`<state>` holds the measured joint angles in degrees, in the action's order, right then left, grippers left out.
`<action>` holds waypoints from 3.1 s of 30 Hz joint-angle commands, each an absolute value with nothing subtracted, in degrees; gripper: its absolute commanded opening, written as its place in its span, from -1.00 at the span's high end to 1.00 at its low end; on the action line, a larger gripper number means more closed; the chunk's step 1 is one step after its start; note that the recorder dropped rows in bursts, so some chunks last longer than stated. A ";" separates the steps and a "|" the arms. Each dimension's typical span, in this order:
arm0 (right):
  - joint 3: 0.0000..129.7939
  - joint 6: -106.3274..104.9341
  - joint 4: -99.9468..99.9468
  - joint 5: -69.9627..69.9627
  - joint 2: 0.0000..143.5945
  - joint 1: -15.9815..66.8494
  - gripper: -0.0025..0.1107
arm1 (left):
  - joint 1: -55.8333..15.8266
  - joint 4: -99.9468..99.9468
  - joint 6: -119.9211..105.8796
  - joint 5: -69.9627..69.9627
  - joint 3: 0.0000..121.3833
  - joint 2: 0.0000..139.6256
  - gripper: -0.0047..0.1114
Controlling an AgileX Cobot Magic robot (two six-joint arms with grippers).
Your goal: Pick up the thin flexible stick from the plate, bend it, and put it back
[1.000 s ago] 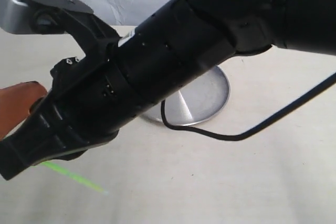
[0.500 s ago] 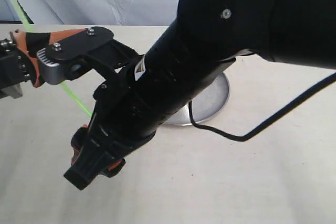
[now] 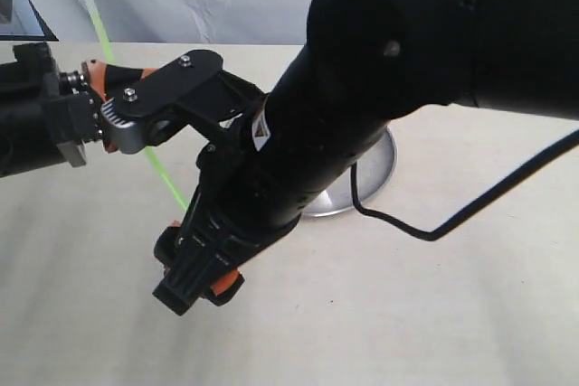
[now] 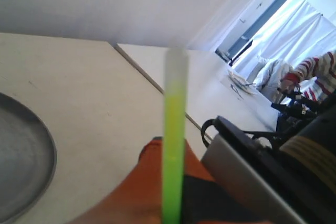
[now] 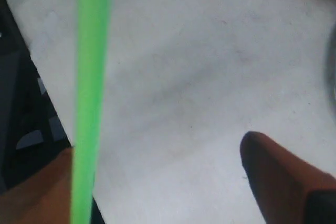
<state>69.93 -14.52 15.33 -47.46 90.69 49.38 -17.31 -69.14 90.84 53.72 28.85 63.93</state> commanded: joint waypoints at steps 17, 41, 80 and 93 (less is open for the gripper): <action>69.89 -18.53 15.59 -28.59 92.79 49.48 0.97 | -19.68 -51.16 95.45 65.26 29.14 64.83 0.91; 69.89 -18.08 20.57 -40.03 83.55 49.48 0.97 | -19.68 -67.19 89.22 49.31 29.14 69.85 0.91; 59.18 -5.35 15.14 -42.69 74.58 49.38 0.97 | -19.68 -55.63 86.57 69.96 33.00 78.63 0.38; 59.18 -5.69 18.23 -42.98 65.94 49.38 0.97 | -19.68 -59.83 80.03 60.16 33.00 78.63 0.91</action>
